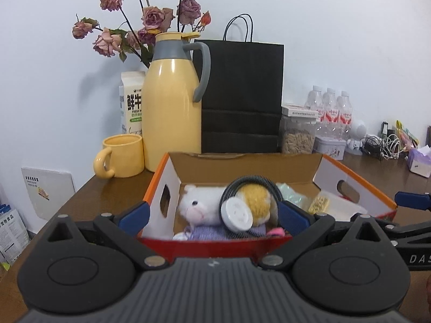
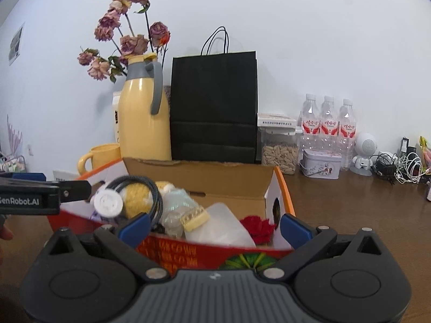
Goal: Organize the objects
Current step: 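Open both grippers over the box and withdraw them, then grasp the navy pouch with the right gripper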
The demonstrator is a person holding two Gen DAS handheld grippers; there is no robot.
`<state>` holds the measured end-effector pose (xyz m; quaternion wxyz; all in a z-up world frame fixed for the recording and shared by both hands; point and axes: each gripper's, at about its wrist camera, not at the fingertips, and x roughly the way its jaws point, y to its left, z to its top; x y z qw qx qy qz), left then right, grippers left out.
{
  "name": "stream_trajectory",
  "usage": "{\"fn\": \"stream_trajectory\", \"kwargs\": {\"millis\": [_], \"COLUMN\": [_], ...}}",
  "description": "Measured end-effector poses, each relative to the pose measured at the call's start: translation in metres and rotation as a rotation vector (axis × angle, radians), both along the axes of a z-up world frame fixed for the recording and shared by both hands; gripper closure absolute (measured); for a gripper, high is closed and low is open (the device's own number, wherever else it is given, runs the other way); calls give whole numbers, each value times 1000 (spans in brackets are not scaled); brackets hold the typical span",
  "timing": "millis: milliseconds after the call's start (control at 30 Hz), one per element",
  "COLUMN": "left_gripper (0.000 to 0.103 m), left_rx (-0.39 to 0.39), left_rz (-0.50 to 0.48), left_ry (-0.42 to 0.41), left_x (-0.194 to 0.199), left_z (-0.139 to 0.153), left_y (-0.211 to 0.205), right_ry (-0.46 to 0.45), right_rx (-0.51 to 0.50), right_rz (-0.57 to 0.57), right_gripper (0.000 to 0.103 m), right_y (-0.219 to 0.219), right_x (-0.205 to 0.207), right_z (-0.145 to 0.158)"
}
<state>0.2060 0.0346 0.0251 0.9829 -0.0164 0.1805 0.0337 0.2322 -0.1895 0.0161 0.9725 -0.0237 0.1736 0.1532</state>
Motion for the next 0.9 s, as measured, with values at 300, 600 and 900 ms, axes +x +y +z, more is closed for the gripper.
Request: {"fn": "stream_trajectory", "kwargs": {"millis": [300, 600, 900], "left_gripper": [0, 0, 0], "left_rx": [-9, -23, -3], "left_rz": [16, 19, 14], "left_ry": [51, 115, 157], "left_x": [-30, -59, -86], "left_z": [-20, -24, -30], "left_y": [12, 24, 27], "right_ry": [33, 70, 160], "right_rx": [-20, -42, -35], "right_rz": [-1, 32, 91], "right_gripper": [0, 0, 0], "right_y": [-8, 0, 19], "right_x": [-22, -52, -77], "right_z": [-12, -15, -19]}}
